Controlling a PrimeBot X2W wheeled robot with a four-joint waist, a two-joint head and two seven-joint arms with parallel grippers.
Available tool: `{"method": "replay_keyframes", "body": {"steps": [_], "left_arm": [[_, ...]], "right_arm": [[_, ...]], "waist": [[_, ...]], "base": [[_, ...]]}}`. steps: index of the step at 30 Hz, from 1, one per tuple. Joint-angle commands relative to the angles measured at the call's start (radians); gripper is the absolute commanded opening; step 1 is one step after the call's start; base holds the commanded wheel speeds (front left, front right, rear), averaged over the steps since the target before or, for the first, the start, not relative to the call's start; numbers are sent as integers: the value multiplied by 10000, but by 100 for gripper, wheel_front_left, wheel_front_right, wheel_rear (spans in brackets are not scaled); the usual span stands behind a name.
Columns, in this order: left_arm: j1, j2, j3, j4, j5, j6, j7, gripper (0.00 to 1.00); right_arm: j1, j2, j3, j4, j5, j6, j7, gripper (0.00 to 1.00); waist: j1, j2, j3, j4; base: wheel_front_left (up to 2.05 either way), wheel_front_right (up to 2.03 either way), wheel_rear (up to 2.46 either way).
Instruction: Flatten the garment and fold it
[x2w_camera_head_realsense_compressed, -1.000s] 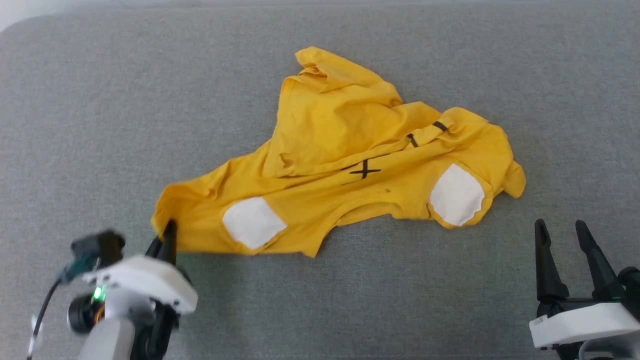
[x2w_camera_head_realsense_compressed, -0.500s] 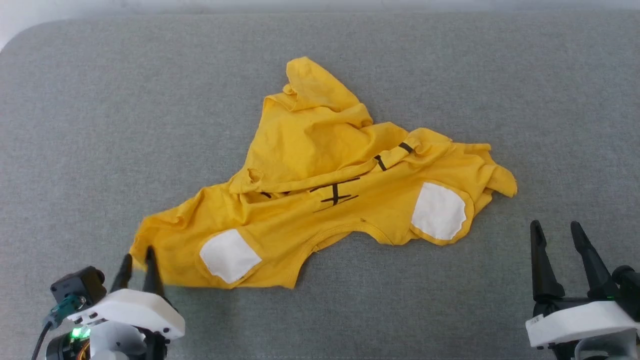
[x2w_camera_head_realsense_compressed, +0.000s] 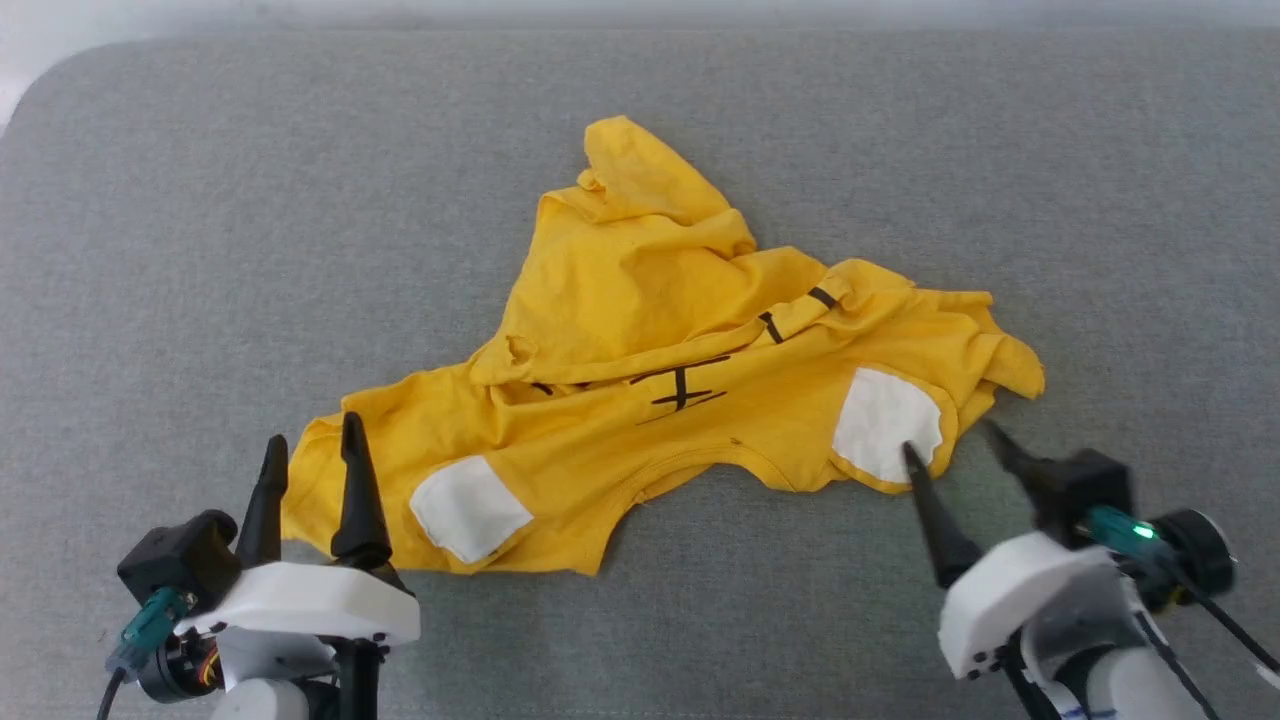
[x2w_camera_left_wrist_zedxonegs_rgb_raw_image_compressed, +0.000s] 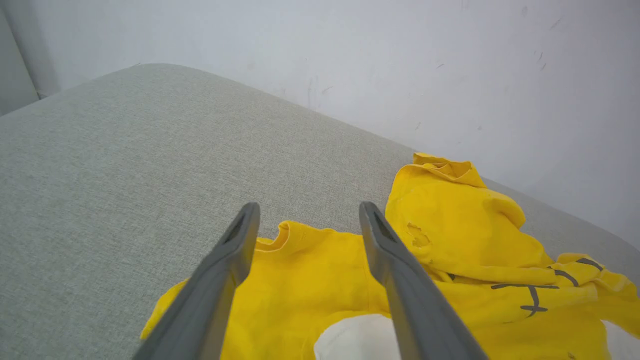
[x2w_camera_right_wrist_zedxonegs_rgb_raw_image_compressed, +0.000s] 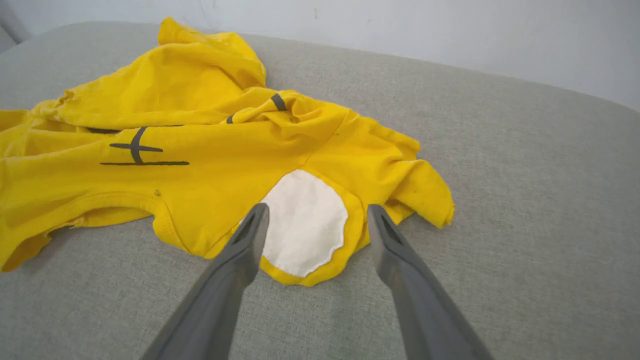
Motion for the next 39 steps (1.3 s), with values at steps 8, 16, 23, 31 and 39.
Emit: {"method": "replay_keyframes", "body": {"steps": [8, 16, 23, 31, 39], "left_arm": [[85, -38, -227, -314, 178, 87, 27, 100], [81, -100, -397, -280, 183, 103, 51, 100], [39, -93, -493, -239, 179, 107, 91, 100], [170, -66, -499, -177, 120, 147, 97, 100], [66, -76, -613, -149, 90, 106, 114, 100]], "right_arm": [[-1186, -1461, 1735, 745, -147, -9, 2488, 100], [-2330, -2358, 3140, 2144, 276, -9, 3064, 100], [-3003, -2373, 3512, 3336, 678, -9, 2825, 0], [-3000, -1708, 4212, 2823, 2098, -9, 2788, 0], [-2840, -1451, 4984, 2667, 2714, -9, 3032, 79]], "waist": [[0, -1, 58, 521], [0, -1, 55, 920], [0, -1, -51, 1051], [0, -1, -253, 852], [0, -1, -192, 782]], "base": [[0, 0, 0], [0, 0, 0], [0, 0, 0], [0, 0, 0], [0, 0, 0]]}}
